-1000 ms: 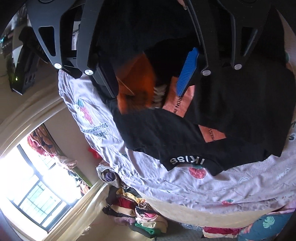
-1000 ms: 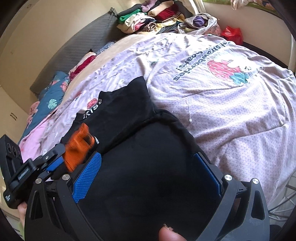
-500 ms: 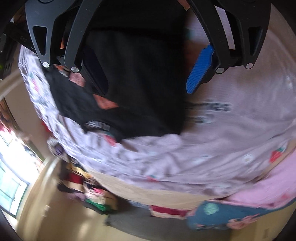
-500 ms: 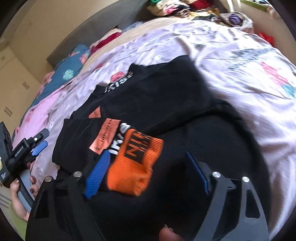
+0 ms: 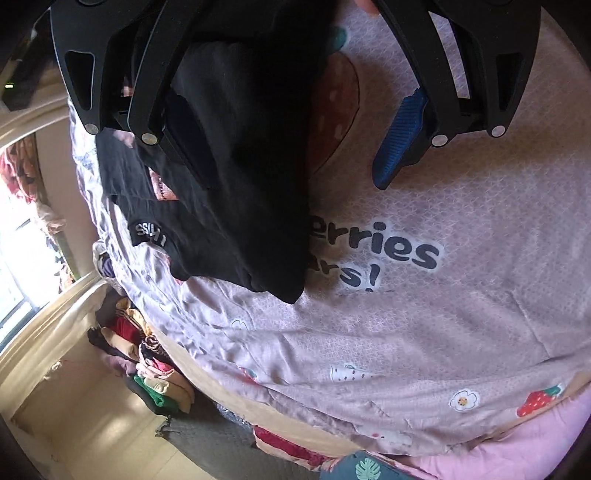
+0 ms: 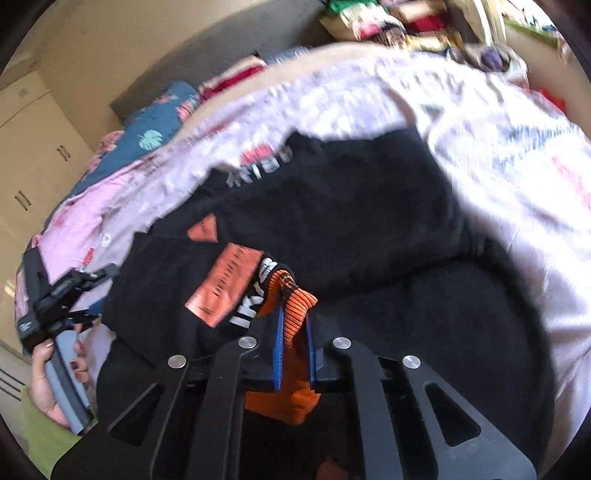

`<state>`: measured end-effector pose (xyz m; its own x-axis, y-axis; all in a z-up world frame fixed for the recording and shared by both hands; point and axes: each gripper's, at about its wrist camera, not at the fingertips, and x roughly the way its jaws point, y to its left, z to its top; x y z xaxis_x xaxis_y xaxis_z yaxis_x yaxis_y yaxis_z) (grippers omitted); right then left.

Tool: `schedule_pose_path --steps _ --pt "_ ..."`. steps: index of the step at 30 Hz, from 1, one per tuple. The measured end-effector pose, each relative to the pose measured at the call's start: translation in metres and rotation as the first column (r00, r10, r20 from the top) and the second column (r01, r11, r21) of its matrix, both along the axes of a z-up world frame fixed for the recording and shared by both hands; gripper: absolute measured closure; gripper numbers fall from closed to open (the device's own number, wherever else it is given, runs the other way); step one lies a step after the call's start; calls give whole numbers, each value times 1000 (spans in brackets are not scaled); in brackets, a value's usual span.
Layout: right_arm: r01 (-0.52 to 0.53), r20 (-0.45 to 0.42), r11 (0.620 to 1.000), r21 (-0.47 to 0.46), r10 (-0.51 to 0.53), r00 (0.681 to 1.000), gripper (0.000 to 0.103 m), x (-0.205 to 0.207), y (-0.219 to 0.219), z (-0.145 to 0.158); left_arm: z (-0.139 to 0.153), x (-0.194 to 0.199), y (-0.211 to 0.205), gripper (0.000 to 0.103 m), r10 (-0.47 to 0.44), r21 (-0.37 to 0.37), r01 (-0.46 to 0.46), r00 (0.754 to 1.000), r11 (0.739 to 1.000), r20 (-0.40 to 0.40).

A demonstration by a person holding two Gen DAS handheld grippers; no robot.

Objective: Fold small clothes
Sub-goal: 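Grasp the orange cuff with the right gripper and smooth it flat on the shirt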

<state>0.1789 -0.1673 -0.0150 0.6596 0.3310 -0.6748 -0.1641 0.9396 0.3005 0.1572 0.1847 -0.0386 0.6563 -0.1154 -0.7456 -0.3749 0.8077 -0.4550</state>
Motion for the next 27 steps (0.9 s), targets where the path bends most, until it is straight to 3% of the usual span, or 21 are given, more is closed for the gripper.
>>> schedule_pose_path --steps 4,7,10,12,17,18,19,20,27 --pt "-72 142 993 -92 85 986 95 7 8 50 -1 4 -3 24 -11 -12 11 1000 1000 3" --pt "-91 173 987 -134 114 978 95 20 7 69 -2 9 -3 27 -3 -17 3 1000 1000 6" --pt "-80 165 977 -199 114 980 95 30 4 66 -4 13 -7 43 -9 -16 9 1000 1000 1" --pt "-69 146 980 -186 97 984 95 33 -2 59 -5 15 -9 51 -19 -17 19 1000 1000 -1" --pt "-44 122 988 -149 62 991 95 32 -10 45 -7 22 -16 53 -38 -33 38 999 999 -3" --pt "-42 117 988 -146 59 991 95 32 -10 44 -7 24 -19 65 -48 -35 48 999 998 -3" --pt "-42 113 989 -143 58 992 95 32 -11 42 -7 25 -21 86 -54 -35 53 999 998 -2" --pt "-41 112 989 -144 58 992 95 31 -9 41 -6 26 -23 93 -49 -21 49 999 999 -3" --pt "-34 121 986 -166 54 991 95 34 -6 39 11 18 -12 101 -31 19 30 998 999 51"
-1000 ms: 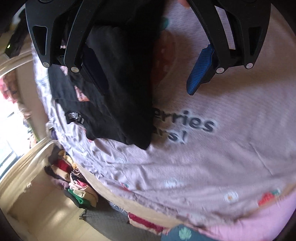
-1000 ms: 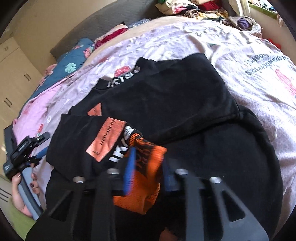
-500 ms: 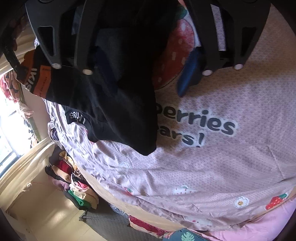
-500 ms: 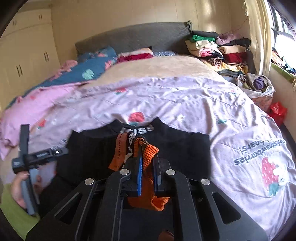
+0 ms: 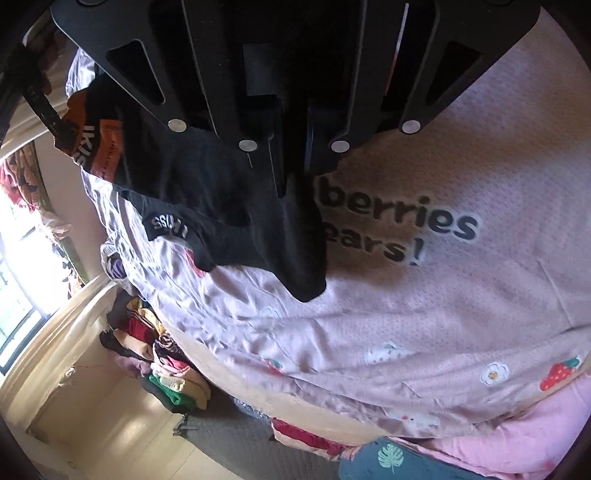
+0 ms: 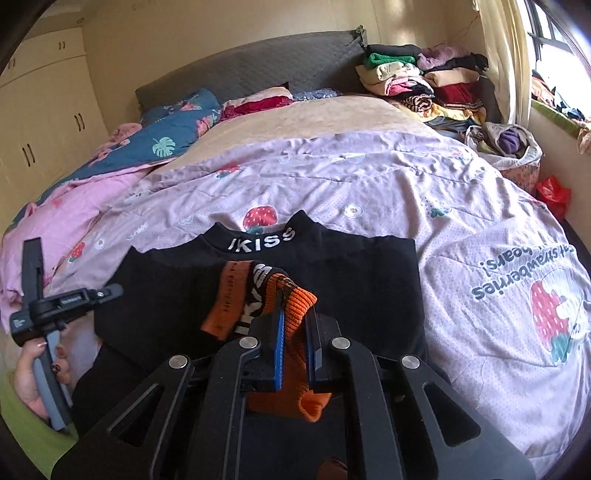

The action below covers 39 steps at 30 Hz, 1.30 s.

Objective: Fold small clothes
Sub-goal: 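Grasp the orange cuff with the right gripper and smooth it flat on the shirt, then open the right gripper off the cuff and move both grippers toward the hem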

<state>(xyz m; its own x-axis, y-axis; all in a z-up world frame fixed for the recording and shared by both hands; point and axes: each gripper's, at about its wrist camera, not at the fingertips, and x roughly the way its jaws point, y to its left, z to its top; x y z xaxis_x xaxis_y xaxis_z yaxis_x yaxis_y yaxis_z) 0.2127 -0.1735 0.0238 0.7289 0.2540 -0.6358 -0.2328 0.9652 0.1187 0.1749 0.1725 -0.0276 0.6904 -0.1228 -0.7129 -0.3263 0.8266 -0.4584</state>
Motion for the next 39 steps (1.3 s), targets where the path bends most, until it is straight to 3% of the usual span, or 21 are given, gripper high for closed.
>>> schedule_pose_path --steps 8,16,20,23,39 --pt "63 -84 998 -31 -65 994 95 13 -6 -27 -10 5 -1 100 -7 -13 7 1000 1000 -25" --pt "84 -65 995 -57 -88 994 94 10 -4 -29 -9 4 -3 100 -12 -8 12 1000 1000 -21" --pt "108 -69 993 -54 -112 991 72 8 -8 -26 -7 2 -4 100 -15 -9 15 1000 1000 -19" --pt "118 -64 992 -47 -121 991 67 2 -11 -24 -4 0 -3 100 -15 -10 15 1000 1000 -14" --pt "58 -110 996 -67 -65 992 59 -20 15 -36 36 -21 -10 99 -30 50 26 997 998 67"
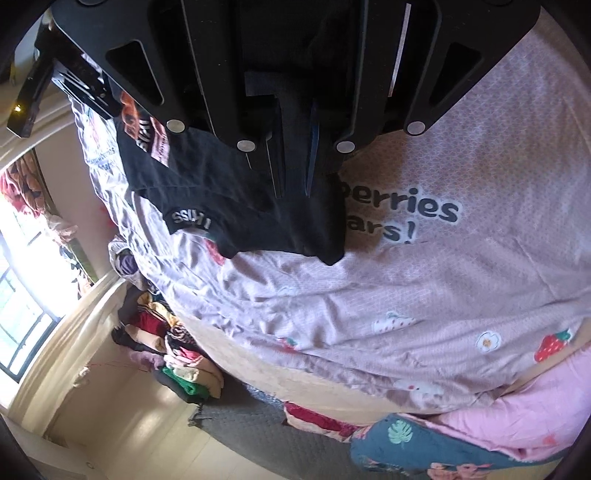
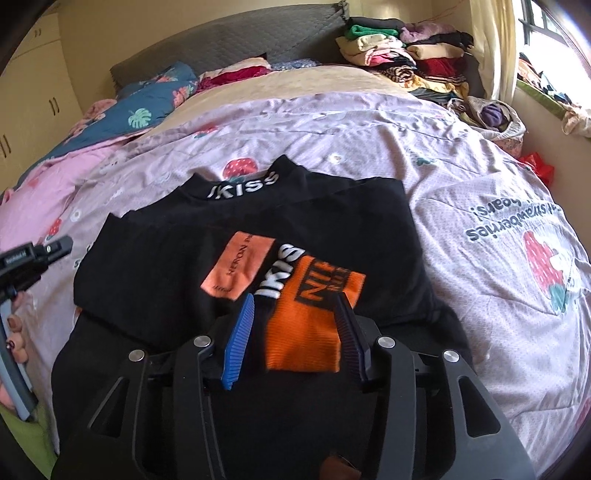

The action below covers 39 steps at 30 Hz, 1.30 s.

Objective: Fold small clothes
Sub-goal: 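Open the right gripper off the cuff and move both grippers toward the hem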

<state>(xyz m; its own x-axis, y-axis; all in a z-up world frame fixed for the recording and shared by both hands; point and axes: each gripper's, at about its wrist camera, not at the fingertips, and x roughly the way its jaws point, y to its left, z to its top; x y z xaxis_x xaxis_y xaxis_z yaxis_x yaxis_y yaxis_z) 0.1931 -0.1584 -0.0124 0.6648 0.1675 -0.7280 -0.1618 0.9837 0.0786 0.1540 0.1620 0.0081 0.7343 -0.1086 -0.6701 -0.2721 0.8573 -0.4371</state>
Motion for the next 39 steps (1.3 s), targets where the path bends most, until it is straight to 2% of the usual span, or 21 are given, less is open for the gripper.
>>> schedule_pose_path --steps 8,11,14,21,28,32,39 --pt "-38 0 999 -10 38 999 55 -5 13 2 -1 4 -26 99 -89 2 89 996 996 -10" --pt "-52 -5 999 -1 52 999 55 -5 17 2 -6 7 -39 99 -140 -13 140 990 990 -22" --pt "-69 -12 998 14 69 998 54 -6 20 0 -15 10 -52 96 -176 3 176 983 984 -52" --pt "-90 -15 996 -7 90 996 54 -6 31 -5 -40 15 -54 92 -183 6 185 974 983 -136" --pt "-101 -50 995 -2 101 994 47 0 35 -16 -49 16 -46 92 -175 -16 175 973 984 -149" --pt "-63 -132 994 -88 51 990 44 10 34 -38 -50 15 -46 92 -176 -22 174 973 984 -148" --pt "-54 -132 997 -51 47 990 43 8 27 -40 -48 15 -45 92 -180 -26 178 973 984 -144"
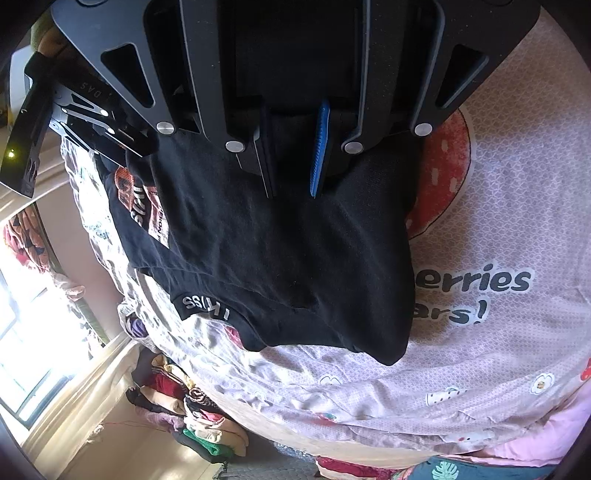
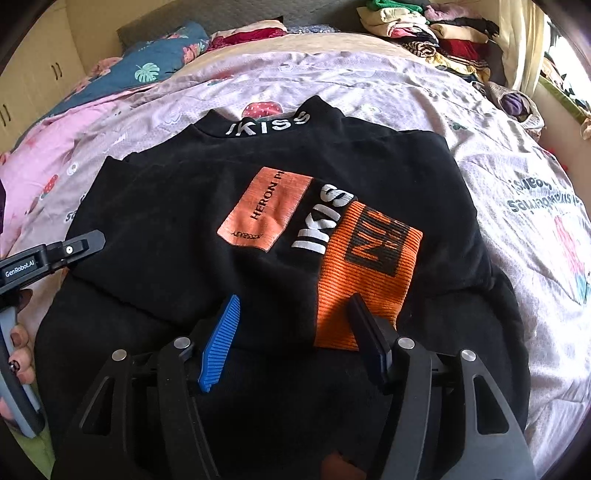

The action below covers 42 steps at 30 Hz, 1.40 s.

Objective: Fold small clothes
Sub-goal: 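Open the right gripper off the cuff and move both grippers toward the hem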

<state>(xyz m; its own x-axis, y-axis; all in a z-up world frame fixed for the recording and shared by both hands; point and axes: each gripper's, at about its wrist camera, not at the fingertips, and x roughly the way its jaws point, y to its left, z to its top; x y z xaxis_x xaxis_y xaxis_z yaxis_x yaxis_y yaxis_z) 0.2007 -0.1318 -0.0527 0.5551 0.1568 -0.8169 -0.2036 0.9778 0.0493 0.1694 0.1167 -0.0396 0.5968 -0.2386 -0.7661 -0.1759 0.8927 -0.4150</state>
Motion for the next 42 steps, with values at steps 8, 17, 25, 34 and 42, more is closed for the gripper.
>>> schedule_pose_path --steps 8,17,25,34,42 --pt "7 15 1000 15 -8 1000 40 -8 -4 5 6 -6 1 88 3 5 -3 1000 1000 6" --pt "34 53 997 76 -38 998 21 -23 -15 19 19 -12 -3 74 -5 20 5 999 1000 35" --pt "64 86 994 92 -72 994 12 -31 -20 31 28 -19 -4 64 -3 27 1 999 1000 53" --pt "64 127 990 125 -80 989 8 -44 -21 46 40 -28 -4 46 6 38 -8 997 999 75" --pt "58 156 987 149 -81 984 7 -57 -23 59 50 -37 -1 18 24 26 -27 995 999 97"
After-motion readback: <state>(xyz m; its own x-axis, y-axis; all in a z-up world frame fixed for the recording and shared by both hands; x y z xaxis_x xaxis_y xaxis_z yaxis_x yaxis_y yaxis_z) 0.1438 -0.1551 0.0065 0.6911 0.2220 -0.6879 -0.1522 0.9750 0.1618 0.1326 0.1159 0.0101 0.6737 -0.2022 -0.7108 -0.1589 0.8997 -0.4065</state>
